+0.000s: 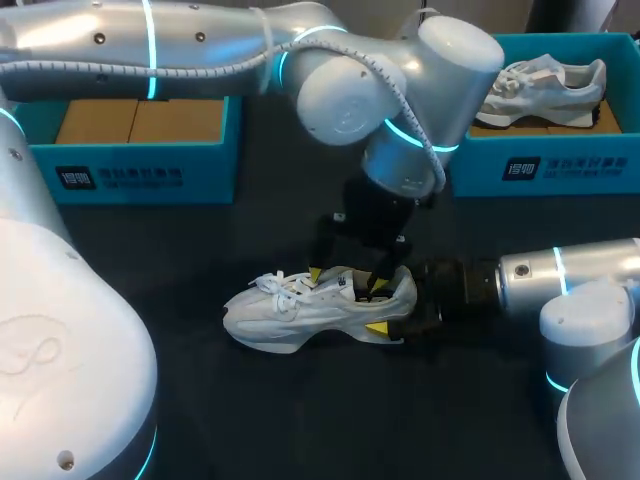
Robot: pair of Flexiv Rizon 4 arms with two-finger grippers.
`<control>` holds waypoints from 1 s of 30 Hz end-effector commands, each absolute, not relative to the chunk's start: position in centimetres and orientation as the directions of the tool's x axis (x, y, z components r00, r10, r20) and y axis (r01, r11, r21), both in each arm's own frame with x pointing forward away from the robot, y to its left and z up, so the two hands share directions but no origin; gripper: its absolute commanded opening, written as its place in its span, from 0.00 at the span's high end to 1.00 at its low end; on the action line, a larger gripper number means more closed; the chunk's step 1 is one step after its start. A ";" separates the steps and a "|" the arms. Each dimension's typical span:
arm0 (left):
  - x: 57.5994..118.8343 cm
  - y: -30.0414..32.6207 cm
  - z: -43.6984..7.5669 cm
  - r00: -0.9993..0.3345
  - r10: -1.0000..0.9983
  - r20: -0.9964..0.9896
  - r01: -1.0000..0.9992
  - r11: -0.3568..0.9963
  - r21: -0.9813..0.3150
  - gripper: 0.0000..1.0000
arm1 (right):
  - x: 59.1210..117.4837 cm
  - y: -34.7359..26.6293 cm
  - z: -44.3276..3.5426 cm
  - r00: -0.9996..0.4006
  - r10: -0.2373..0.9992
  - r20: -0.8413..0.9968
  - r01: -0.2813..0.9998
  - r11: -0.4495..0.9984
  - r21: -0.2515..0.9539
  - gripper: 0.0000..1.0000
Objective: Take the shoe out of the shoebox, open the shoe tongue, remove and reinsert the insole, then place the shoe into the shoebox
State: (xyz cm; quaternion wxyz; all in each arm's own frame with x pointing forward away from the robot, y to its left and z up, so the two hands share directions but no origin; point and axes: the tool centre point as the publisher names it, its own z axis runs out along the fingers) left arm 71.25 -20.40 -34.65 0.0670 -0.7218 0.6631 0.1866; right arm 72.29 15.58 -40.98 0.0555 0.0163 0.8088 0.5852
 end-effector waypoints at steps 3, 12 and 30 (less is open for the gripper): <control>71.2 -20.6 -35.3 0.045 -0.921 -0.388 -0.979 -0.118 0.167 0.00 | 72.2 15.6 -40.8 -0.993 0.091 -0.070 -0.037 0.320 0.947 1.00; 70.5 -19.8 -34.8 0.035 -0.917 -0.397 -0.978 -0.114 0.176 0.14 | 72.2 15.6 -40.8 -0.993 0.091 -0.070 -0.037 0.320 0.947 1.00; 69.5 -17.9 -33.6 0.027 -0.931 -0.365 -0.984 -0.089 0.156 0.60 | 72.2 15.6 -40.8 -0.993 0.091 -0.070 -0.037 0.320 0.947 1.00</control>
